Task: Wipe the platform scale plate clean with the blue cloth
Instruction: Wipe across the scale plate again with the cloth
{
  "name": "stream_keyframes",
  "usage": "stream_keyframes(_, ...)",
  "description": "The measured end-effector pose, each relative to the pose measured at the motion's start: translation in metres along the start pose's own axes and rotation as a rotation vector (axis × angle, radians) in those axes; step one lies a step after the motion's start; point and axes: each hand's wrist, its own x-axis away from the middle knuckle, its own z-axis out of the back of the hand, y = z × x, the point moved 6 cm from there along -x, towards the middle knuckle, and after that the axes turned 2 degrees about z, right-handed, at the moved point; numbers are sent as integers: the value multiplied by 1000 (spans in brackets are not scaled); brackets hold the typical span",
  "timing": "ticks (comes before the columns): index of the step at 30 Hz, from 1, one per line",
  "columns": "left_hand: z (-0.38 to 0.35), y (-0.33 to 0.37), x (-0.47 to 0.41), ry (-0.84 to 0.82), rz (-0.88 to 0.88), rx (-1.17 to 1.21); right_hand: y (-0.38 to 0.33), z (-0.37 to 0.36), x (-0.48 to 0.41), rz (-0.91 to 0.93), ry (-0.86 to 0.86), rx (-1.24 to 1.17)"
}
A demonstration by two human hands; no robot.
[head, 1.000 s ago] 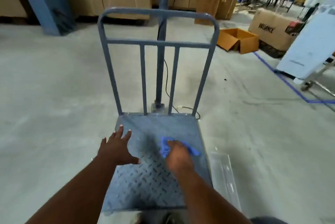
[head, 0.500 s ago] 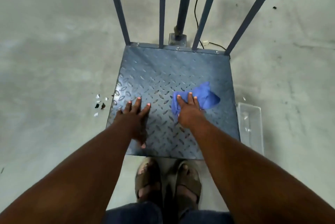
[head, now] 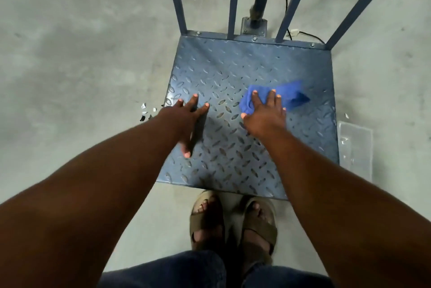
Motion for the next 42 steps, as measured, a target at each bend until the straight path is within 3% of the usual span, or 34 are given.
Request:
stream_keyframes(3,-4,-13,8,6,-70,-192,-76,-35,53,421,10,-34)
stream_keyframes(6,-29,-28,22,61,-103,-250,-93,-60,83,649,-29,-43)
stream_keyframes(8,-37,-41,27,119,-47,-190,-75,-51,69,584,15,27)
stream_keyframes(11,-34,-55,29,138,-13,-99,-45,-28,35,279,78,35)
stream_keyframes(13,-36,-60,26,147,-25,-58,-54,-28,36,206,72,19)
stream_keyframes(18,-45,-69,19,198,-36,-40,-151,-92,127,732,39,30)
stream_keyframes(21,-48,-66,20,211,-25,-32,-156,-96,134,804,52,3)
stream_keyframes(23,-51,-67,24,197,9,37,-128,-75,114,666,60,77)
stream_keyframes(25,-58,-74,31,212,35,109,-73,-55,85,378,35,98)
stream_keyframes(27,-71,-79,38,226,21,146,-31,-42,64,204,-9,78)
stream_keyframes(31,-84,-77,43,137,-51,193,-23,-46,47,122,-139,194)
stream_keyframes(35,-79,-68,49,80,-21,174,-39,-47,51,77,-106,207)
stream_keyframes(39,-72,-56,55,112,37,113,-65,-55,79,161,11,234)
stream_keyframes(42,-70,-51,56,147,89,89,-128,-84,138,530,59,123)
